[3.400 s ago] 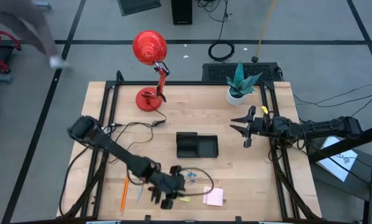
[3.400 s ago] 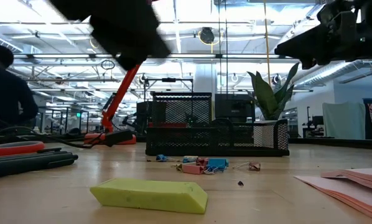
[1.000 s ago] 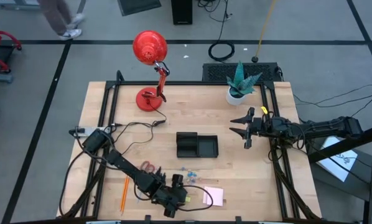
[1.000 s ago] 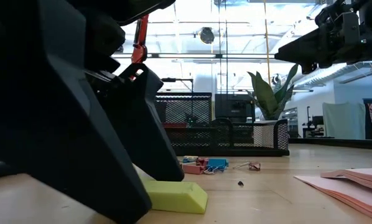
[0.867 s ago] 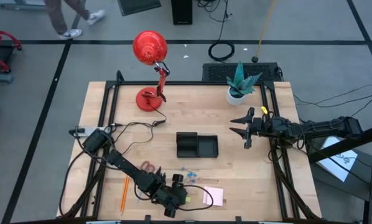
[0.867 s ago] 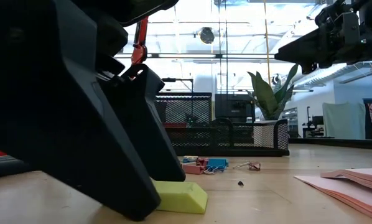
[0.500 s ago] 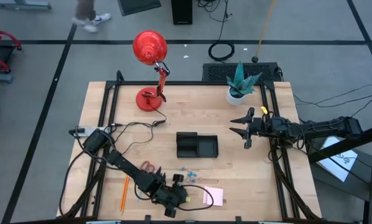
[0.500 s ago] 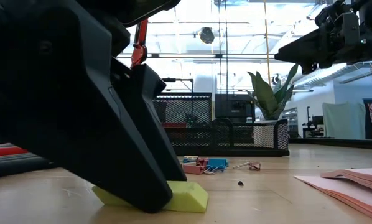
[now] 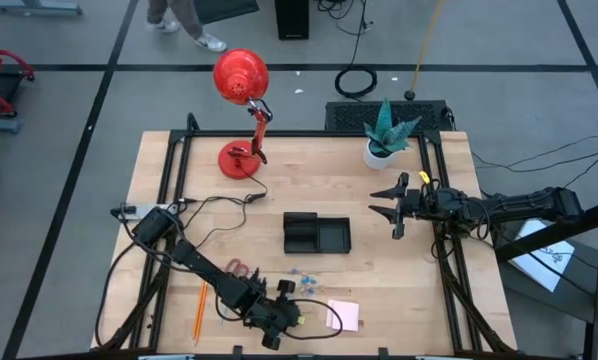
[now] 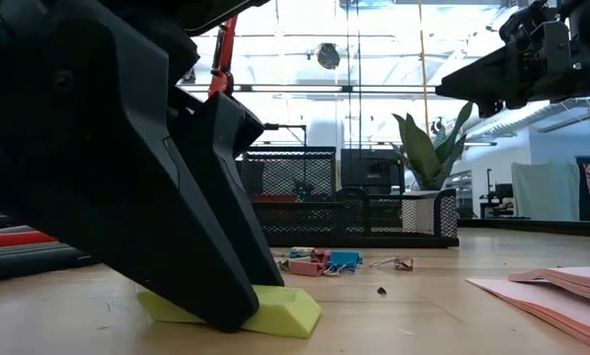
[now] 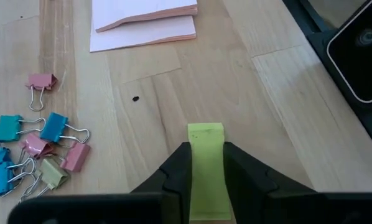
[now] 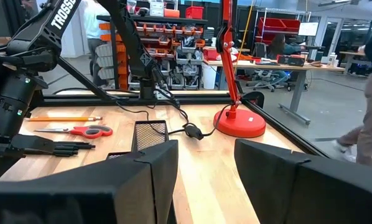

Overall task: Pick and place office supplies into organizer
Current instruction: Put the yellow eraser into the black desk organizer

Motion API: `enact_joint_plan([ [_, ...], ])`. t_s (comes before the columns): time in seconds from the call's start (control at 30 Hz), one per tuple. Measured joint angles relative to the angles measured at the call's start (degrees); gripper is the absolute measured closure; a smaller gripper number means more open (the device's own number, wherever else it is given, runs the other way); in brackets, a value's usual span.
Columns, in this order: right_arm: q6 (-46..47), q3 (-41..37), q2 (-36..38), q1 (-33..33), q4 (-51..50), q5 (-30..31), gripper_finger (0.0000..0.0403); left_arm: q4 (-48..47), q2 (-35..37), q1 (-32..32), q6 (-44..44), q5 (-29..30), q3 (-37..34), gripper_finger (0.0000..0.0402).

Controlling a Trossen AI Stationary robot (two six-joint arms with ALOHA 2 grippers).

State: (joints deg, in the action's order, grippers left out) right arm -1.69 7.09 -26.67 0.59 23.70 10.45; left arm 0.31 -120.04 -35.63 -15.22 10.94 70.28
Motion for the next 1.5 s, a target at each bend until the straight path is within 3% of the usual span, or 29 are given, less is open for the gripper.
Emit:
enact_joint_plan([
  [0.23,-0.04,0.0,0.0,0.01,0.0,0.01,0.025,-3.23,1.59,0.97,2.27,-0.16,0.28,0.032],
  [0.87,-0.04,0.0,-0.42,0.0,0.0,0.05,0.025,-11.87,16.89,4.87,9.56,6.13,0.44,0.0322],
  [1.37,0.04,0.0,-0.42,-0.01,0.42,0.14,0.025,-16.91,18.63,19.18,13.59,7.16,0.48,0.0323],
  [1.5,-0.01,0.0,-0.4,-0.01,0.27,0.19,0.025,-16.62,18.0,22.38,12.03,2.56,0.49,0.0323],
])
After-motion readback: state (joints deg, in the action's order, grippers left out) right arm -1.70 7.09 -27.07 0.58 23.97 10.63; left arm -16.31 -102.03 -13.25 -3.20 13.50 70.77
